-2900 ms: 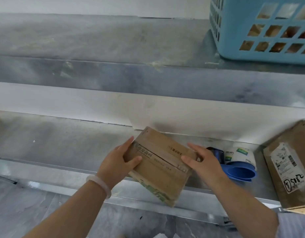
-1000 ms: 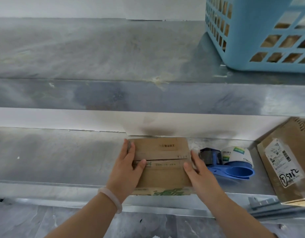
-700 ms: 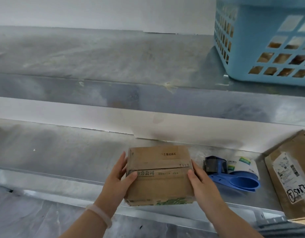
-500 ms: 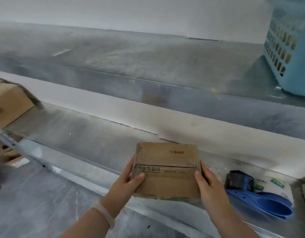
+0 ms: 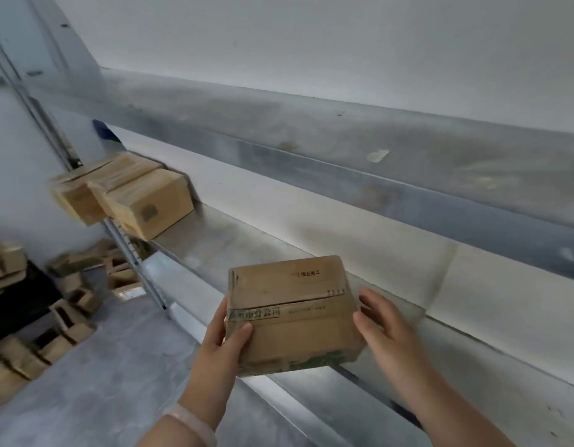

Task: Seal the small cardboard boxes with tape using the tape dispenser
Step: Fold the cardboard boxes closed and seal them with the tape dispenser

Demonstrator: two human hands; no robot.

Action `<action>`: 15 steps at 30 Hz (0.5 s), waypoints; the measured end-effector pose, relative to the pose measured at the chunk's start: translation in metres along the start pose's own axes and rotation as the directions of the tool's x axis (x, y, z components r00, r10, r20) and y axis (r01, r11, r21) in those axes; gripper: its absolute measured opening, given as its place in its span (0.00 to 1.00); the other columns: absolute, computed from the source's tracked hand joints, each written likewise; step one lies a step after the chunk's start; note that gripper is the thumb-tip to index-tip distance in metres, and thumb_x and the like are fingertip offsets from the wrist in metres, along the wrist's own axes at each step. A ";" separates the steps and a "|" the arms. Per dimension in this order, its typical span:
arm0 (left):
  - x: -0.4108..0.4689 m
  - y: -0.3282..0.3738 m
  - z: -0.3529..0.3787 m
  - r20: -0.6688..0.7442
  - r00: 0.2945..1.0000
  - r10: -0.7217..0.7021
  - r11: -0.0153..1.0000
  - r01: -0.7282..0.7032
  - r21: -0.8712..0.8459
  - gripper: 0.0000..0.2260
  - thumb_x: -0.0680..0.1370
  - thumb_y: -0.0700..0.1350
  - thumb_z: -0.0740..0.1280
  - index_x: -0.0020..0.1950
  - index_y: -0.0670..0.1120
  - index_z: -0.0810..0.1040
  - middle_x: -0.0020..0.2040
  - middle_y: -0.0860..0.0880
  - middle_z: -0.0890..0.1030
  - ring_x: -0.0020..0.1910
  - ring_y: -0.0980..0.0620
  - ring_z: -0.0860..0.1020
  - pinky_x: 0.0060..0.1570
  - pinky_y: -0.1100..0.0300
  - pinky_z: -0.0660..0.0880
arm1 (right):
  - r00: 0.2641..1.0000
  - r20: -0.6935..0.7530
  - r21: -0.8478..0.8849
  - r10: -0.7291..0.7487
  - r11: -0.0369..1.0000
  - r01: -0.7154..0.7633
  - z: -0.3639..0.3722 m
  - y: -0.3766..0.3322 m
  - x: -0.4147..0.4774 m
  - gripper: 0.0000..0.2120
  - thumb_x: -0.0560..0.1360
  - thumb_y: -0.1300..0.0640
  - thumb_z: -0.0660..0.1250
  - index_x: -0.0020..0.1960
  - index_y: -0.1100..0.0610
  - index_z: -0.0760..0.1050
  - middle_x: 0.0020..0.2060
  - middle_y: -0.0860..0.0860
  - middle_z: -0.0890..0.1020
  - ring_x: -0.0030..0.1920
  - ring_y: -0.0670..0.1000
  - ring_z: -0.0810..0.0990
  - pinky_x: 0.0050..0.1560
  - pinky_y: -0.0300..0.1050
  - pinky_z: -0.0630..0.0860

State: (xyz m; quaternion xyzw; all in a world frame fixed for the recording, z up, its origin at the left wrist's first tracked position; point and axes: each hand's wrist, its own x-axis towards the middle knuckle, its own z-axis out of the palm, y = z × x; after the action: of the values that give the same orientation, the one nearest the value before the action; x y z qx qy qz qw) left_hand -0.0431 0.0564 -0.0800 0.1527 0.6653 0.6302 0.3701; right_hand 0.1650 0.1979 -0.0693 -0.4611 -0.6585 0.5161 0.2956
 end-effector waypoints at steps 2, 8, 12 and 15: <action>0.022 0.009 -0.034 -0.037 0.999 -0.003 1.000 0.002 -0.002 0.22 0.76 0.46 0.70 0.63 0.70 0.72 0.61 0.55 0.80 0.58 0.49 0.79 0.59 0.42 0.76 | 0.999 0.025 -0.056 -0.029 0.998 0.030 0.040 -0.015 0.014 0.19 0.77 0.49 0.66 0.65 0.35 0.67 0.65 0.38 0.73 0.66 0.42 0.72 0.68 0.50 0.70; 0.090 0.042 -0.113 -0.114 0.993 -0.008 0.999 0.004 -0.038 0.21 0.78 0.48 0.67 0.62 0.71 0.68 0.59 0.59 0.77 0.57 0.50 0.77 0.59 0.42 0.75 | 0.987 0.089 -0.213 -0.135 0.965 0.151 0.146 -0.056 0.050 0.20 0.78 0.45 0.64 0.65 0.31 0.62 0.62 0.35 0.67 0.62 0.39 0.66 0.62 0.40 0.66; 0.135 0.057 -0.141 -0.155 0.987 -0.048 0.995 0.034 -0.089 0.23 0.78 0.46 0.68 0.66 0.68 0.67 0.61 0.56 0.77 0.58 0.49 0.77 0.58 0.42 0.76 | 0.986 0.089 -0.223 -0.139 0.962 0.155 0.186 -0.074 0.077 0.21 0.77 0.46 0.65 0.65 0.30 0.62 0.62 0.36 0.67 0.63 0.39 0.66 0.58 0.39 0.68; 0.173 0.065 -0.153 -0.163 0.981 -0.108 0.987 0.085 -0.138 0.25 0.78 0.44 0.68 0.70 0.65 0.66 0.60 0.53 0.77 0.56 0.47 0.78 0.56 0.42 0.77 | 0.985 0.096 -0.257 -0.143 0.952 0.163 0.208 -0.080 0.103 0.22 0.77 0.46 0.65 0.66 0.31 0.62 0.63 0.35 0.66 0.64 0.39 0.65 0.61 0.39 0.67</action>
State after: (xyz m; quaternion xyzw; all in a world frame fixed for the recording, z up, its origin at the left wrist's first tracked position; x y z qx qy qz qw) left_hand -0.2825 0.0715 -0.0804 0.0414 0.6583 0.6643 0.3516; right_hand -0.0808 0.2039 -0.0628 -0.4240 -0.7660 0.4165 0.2452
